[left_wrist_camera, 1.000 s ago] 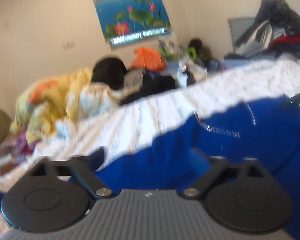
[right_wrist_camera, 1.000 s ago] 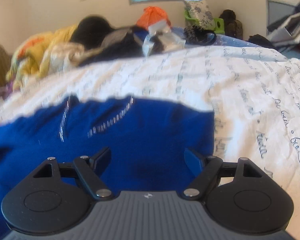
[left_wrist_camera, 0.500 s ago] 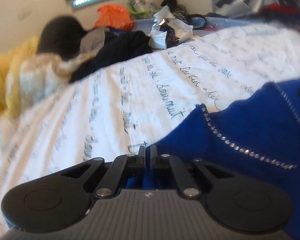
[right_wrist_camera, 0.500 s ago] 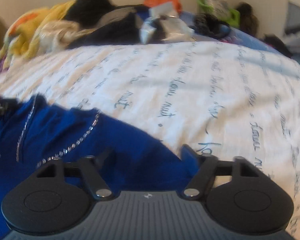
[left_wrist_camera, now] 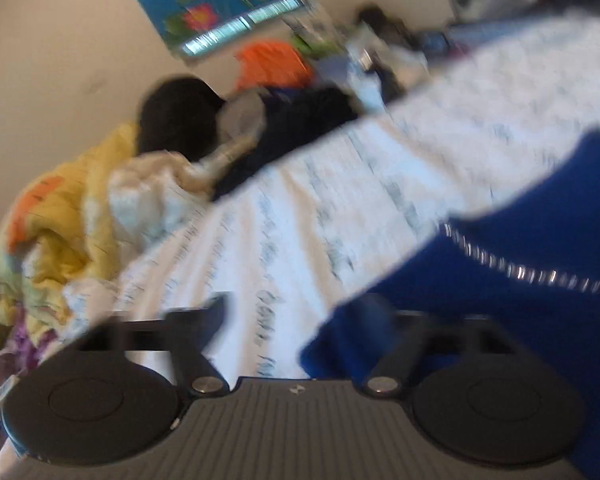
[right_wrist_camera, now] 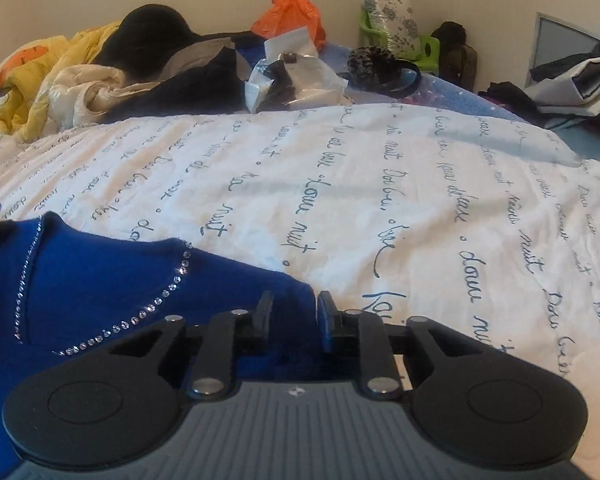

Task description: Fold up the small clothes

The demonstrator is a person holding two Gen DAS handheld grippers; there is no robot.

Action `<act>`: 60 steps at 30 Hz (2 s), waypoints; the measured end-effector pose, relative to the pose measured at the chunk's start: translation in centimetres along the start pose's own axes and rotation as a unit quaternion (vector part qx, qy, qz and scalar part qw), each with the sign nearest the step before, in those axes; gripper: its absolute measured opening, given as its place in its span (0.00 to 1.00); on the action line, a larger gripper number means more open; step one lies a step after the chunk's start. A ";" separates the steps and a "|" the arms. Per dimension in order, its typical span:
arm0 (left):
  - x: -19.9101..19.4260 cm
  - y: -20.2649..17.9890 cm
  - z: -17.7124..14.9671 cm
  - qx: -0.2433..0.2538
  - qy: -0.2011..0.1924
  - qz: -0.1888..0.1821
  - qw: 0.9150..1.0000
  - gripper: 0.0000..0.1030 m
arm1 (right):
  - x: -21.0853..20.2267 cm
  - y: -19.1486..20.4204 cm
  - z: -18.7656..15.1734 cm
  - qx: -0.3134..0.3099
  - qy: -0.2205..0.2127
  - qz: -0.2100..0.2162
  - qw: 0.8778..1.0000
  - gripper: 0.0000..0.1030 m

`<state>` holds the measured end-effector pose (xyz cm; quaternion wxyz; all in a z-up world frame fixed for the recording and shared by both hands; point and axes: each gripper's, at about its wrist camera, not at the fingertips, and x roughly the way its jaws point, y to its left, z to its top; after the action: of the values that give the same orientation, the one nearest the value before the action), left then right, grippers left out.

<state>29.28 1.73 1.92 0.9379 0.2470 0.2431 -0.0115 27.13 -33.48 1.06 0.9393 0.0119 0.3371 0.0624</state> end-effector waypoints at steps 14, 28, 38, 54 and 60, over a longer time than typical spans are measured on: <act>-0.1 0.3 -1.8 -0.191 0.089 -0.104 0.972 0.77 | -0.6 6.1 -5.6 -0.045 -0.002 0.019 0.999 0.86; -13.3 33.0 -25.3 -0.660 0.026 0.135 0.739 0.70 | -0.7 6.1 -5.8 -0.039 -0.007 0.018 0.999 0.86; -8.9 33.3 -27.3 -0.641 0.107 0.156 0.744 0.03 | -0.8 6.1 -5.8 -0.039 -0.007 0.018 0.999 0.86; -14.4 -2.0 -3.1 -0.151 -0.029 -0.192 0.969 0.96 | -1.1 5.0 -5.6 -0.005 -0.014 0.043 0.999 0.86; -18.0 -9.6 -7.2 -0.082 -0.046 -0.194 0.976 0.99 | -1.6 2.0 -5.2 0.079 -0.020 0.111 0.991 0.86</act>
<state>8.81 -5.15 0.38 0.9450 0.1164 0.2434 -0.1849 22.39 -31.76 -1.88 0.9293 0.1245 0.3188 0.1388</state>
